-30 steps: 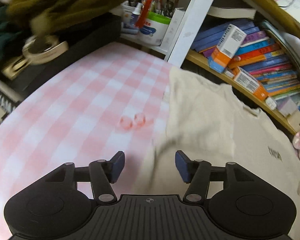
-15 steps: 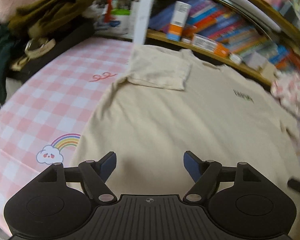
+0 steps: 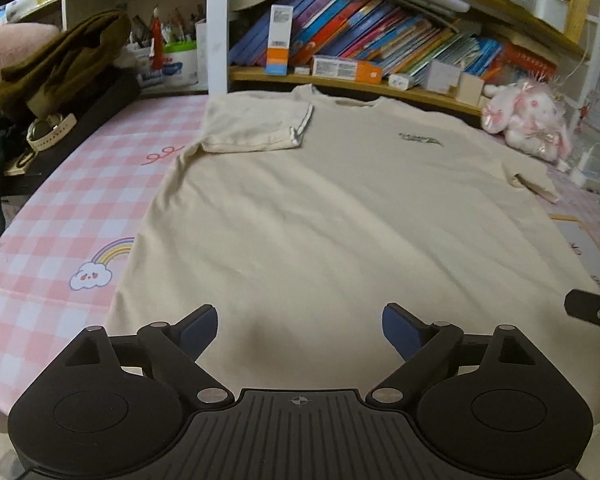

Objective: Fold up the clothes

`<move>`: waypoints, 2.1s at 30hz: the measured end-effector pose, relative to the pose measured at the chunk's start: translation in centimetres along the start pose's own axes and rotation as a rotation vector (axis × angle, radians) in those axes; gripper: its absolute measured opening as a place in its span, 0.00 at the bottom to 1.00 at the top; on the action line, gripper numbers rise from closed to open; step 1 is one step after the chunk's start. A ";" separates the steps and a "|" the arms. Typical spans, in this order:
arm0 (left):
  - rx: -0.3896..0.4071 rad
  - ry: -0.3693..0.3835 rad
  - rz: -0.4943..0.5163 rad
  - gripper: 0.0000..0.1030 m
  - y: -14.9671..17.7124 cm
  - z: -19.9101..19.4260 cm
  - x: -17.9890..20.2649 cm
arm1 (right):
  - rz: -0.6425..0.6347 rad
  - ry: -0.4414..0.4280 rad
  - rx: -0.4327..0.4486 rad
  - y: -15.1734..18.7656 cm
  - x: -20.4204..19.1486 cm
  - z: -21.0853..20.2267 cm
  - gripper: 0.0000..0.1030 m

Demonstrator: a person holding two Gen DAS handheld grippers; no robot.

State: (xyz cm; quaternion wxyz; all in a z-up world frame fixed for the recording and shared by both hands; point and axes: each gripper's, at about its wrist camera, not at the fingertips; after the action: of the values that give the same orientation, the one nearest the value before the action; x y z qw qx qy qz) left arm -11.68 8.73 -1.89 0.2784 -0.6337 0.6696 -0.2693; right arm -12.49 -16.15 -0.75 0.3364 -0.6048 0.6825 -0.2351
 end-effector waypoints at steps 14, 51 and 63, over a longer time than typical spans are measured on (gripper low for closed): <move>0.020 0.026 -0.001 0.89 0.0 -0.1 1.4 | -0.010 0.049 0.030 1.1 -0.3 -3.0 1.00; -0.192 -0.316 -0.159 0.90 -3.9 4.6 11.9 | 0.524 -0.353 -0.267 -13.9 20.1 17.9 1.00; -0.237 -0.358 -0.131 0.90 -4.2 4.6 12.4 | 1.035 -0.485 -0.287 -16.4 25.8 23.0 1.00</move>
State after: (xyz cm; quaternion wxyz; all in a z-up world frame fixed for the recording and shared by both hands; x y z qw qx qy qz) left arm -5.99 -3.91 -2.45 0.2982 -0.7419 0.5938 -0.0895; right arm 14.47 -42.18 -8.58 0.4687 -0.2692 0.8174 0.1993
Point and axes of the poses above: each gripper's, at about its wrist camera, not at the fingertips, and z roughly the way its jaws point, x to its right, y to its underside, and after that the axes turned 9 degrees about z, right-handed
